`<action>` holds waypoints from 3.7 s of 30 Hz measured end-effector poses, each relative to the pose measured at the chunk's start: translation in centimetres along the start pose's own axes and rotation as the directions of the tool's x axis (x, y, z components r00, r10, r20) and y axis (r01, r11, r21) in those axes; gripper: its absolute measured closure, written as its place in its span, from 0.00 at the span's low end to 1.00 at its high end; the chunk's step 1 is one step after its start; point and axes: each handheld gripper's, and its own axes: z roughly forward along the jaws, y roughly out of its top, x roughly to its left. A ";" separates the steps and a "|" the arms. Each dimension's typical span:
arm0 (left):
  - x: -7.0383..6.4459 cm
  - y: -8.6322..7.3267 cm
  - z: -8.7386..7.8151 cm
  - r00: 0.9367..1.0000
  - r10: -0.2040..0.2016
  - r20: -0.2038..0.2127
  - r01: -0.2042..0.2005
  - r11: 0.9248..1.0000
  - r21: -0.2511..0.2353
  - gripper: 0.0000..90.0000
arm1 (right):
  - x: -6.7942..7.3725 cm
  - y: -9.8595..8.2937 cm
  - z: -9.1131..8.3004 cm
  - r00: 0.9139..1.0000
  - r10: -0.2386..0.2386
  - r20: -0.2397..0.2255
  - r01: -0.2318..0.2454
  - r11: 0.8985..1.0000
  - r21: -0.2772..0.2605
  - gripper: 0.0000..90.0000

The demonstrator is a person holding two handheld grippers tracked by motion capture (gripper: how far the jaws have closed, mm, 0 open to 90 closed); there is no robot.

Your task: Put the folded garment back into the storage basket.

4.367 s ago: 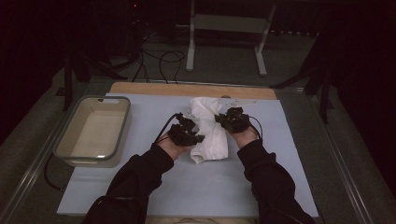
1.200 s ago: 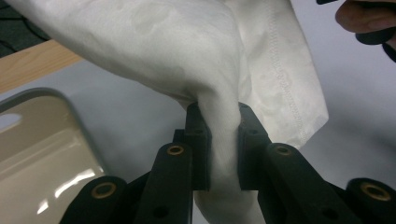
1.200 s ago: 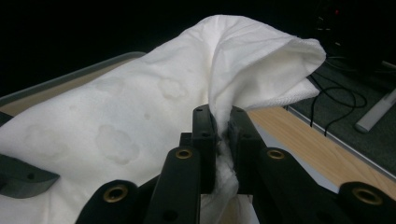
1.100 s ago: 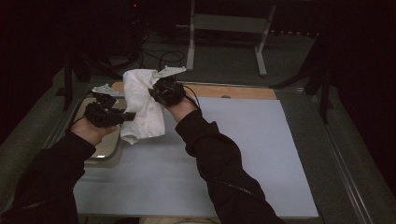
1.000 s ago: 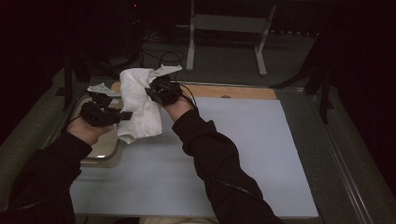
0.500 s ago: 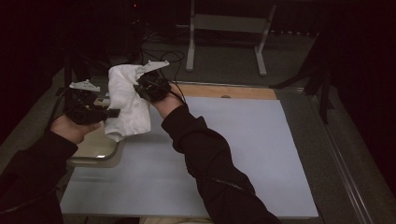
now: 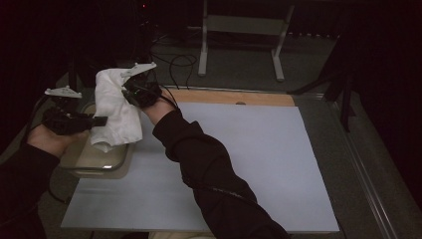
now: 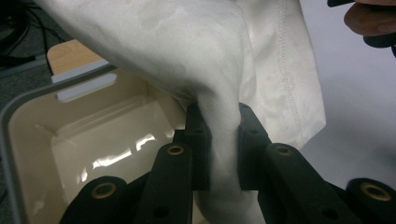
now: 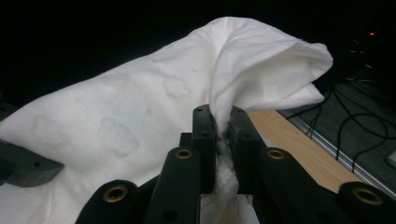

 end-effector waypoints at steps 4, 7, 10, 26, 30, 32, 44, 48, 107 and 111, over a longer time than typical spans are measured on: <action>0.9 -0.7 -0.7 1.000 -0.013 -0.007 0.013 1.000 0.003 0.89 | 0.6 0.2 0.6 1.000 0.000 -0.010 0.000 1.000 0.003 0.93; 1.8 -1.4 -1.2 1.000 -0.025 -0.013 0.025 1.000 0.002 0.89 | 1.4 0.5 1.5 1.000 -0.010 -0.022 0.010 1.000 0.004 0.93; 2.2 -1.7 -1.3 1.000 -0.024 -0.013 0.024 1.000 0.006 0.89 | 1.8 0.6 2.2 1.000 -0.011 -0.027 0.012 1.000 0.005 0.93; 4.8 -4.5 0.0 0.997 -0.072 0.002 0.072 0.997 0.027 0.89 | 3.1 -0.8 5.7 0.999 0.012 -0.039 -0.010 0.999 0.042 0.93; 5.5 -5.2 0.4 0.997 -0.077 0.005 0.077 0.996 0.038 0.89 | 3.4 -1.3 6.5 0.999 0.014 -0.040 -0.012 0.998 0.054 0.93; 5.8 -5.5 0.7 0.996 -0.086 0.009 0.086 0.995 0.045 0.89 | 3.6 -1.6 7.0 0.999 0.017 -0.041 -0.014 0.998 0.060 0.93; 7.2 -7.4 2.5 0.990 -0.139 0.018 0.137 0.987 0.086 0.88 | 4.2 -3.3 9.7 0.998 0.050 -0.040 -0.045 0.992 0.117 0.92; 7.4 -8.0 3.3 0.988 -0.153 0.010 0.151 0.983 0.102 0.87 | 4.2 -4.0 10.4 0.997 0.066 -0.042 -0.060 0.989 0.138 0.92; 1.8 -5.6 4.0 0.993 -0.112 0.028 0.111 0.993 0.038 0.00 | 1.5 -6.4 6.3 0.983 0.054 -0.178 -0.011 0.973 0.231 0.10; 1.3 -5.3 4.3 0.993 -0.096 0.066 0.094 0.995 0.034 0.00 | 1.1 -6.5 5.3 0.984 0.043 -0.174 -0.005 0.977 0.214 0.10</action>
